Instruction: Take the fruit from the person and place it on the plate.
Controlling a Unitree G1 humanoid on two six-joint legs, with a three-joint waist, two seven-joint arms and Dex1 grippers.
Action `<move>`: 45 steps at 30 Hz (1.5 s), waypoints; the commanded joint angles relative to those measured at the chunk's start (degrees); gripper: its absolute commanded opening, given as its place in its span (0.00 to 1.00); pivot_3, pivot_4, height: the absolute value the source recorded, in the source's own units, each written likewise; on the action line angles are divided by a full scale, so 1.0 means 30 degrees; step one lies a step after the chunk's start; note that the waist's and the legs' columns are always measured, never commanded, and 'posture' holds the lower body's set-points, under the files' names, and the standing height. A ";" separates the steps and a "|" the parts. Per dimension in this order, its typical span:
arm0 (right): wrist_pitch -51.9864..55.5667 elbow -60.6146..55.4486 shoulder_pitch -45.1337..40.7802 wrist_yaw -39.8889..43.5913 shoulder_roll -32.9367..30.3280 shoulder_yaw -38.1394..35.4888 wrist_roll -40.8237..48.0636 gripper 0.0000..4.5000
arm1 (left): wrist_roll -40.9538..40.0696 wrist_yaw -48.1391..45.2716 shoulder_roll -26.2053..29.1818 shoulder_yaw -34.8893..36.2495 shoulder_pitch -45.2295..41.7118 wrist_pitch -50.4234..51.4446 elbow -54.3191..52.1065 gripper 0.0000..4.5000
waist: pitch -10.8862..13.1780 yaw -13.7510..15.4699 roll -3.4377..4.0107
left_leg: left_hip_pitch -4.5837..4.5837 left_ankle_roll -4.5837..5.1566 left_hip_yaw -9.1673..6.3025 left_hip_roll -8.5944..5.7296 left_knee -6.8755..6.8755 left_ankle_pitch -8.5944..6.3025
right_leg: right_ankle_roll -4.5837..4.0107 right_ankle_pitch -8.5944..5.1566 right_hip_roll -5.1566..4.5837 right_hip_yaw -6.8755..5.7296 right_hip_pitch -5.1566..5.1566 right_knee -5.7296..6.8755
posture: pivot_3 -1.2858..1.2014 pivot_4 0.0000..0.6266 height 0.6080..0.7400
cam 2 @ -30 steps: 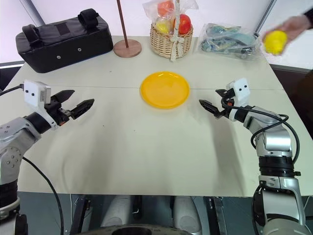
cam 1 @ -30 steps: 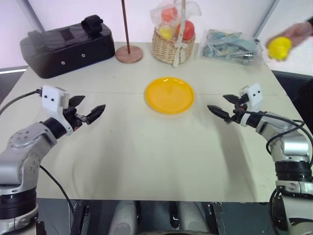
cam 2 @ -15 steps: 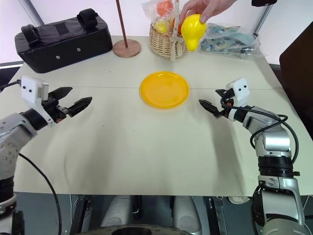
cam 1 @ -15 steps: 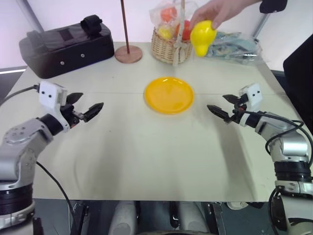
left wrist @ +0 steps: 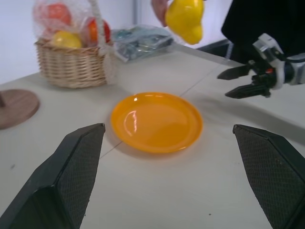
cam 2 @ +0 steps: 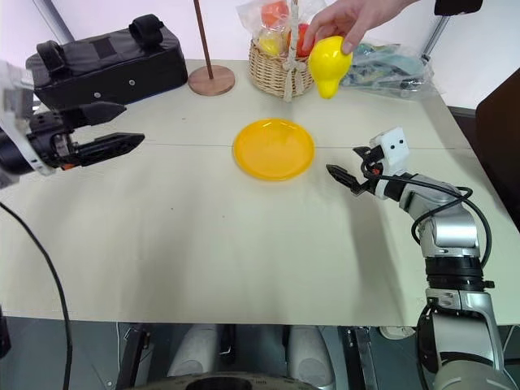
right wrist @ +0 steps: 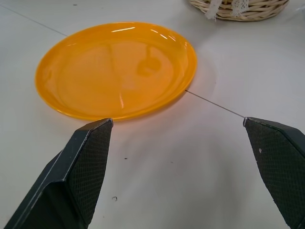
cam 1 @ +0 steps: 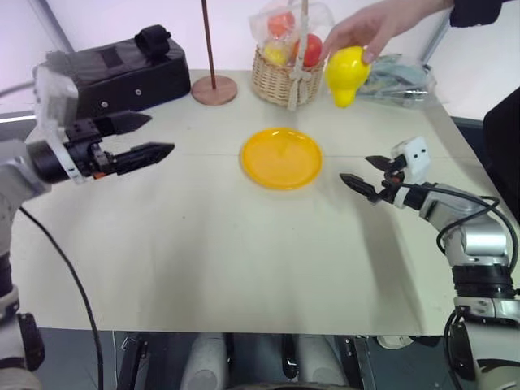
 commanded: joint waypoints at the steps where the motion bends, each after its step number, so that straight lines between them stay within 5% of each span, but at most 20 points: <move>1: 0.2077 -0.1077 -0.2914 -0.1203 -0.0695 -0.0274 -0.0072 1.00 | 0.0186 -0.0612 0.0203 -0.0569 -0.0924 -0.0345 0.0148 1.00 | 0.0006 -0.0107 0.0008 | -0.0004 -0.0001 0.0010 0.0000 0.0000 0.0001 | 0.0000 0.0002 0.0000 0.0008 -0.0014 0.0006 | 0.52 0.24 1.00; 9: 0.6872 0.2336 -0.8767 -0.2869 -0.0037 -0.1312 0.0966 1.00 | 0.0153 -0.1111 -0.0114 -0.1350 -0.1642 -0.0406 0.0034 1.00 | 0.0001 0.0160 -0.0001 | -0.0028 -0.0005 -0.0001 0.0041 -0.0025 0.0005 | -0.0011 -0.0005 0.0063 0.0028 -0.0043 -0.0012 | 0.52 0.24 1.00; 22: 0.7931 0.4099 -1.0693 -0.1957 0.0180 -0.0649 0.1217 1.00 | 0.0026 0.0106 -0.0409 -0.0464 -0.0001 -0.0500 -0.1245 1.00 | 0.0006 -0.0021 0.0006 | -0.0060 -0.0003 0.0019 0.0020 -0.0017 0.0004 | -0.0005 -0.0001 0.0030 0.0039 -0.0080 0.0000 | 0.52 0.24 1.00; 25: 0.7939 0.4132 -1.0709 -0.1840 0.0184 -0.0602 0.1202 0.81 | -0.0043 0.0366 -0.0476 -0.0292 0.0332 -0.0534 -0.1465 1.00 | 0.0006 0.0027 0.0006 | -0.0063 -0.0004 0.0024 0.0019 -0.0014 0.0004 | -0.0005 -0.0001 0.0028 0.0046 -0.0081 -0.0001 | 0.52 0.24 1.00; 30: 0.7877 0.3973 -1.0678 -0.1474 0.0183 -0.0392 0.1186 0.30 | -0.0096 0.0689 -0.0662 -0.0143 0.0690 -0.0541 -0.1799 1.00 | 0.0006 0.0034 0.0006 | -0.0063 -0.0004 0.0024 0.0016 -0.0009 0.0004 | -0.0004 0.0000 0.0028 0.0046 -0.0078 -0.0001 | 0.52 0.24 1.00; 39: 0.6715 0.3164 -0.9630 -0.0588 0.0238 0.1155 0.0333 0.28 | 0.0951 0.1014 -0.0223 -0.0301 0.1542 -0.1085 -0.1393 1.00 | 0.0006 0.0000 0.0006 | -0.0062 -0.0004 0.0023 0.0019 -0.0016 0.0004 | -0.0005 -0.0001 0.0030 0.0045 -0.0084 0.0002 | 0.52 0.24 1.00; 45: 0.4051 0.3411 -0.8101 -0.0738 0.2285 0.3357 -0.1320 0.28 | 0.2123 0.1446 -0.0028 -0.0042 0.4029 -0.1452 -0.1594 1.00 | 0.0006 -0.0096 0.0006 | -0.0057 -0.0004 0.0026 0.0028 -0.0018 0.0004 | -0.0006 -0.0001 0.0038 0.0049 -0.0093 0.0013 | 0.52 0.24 1.00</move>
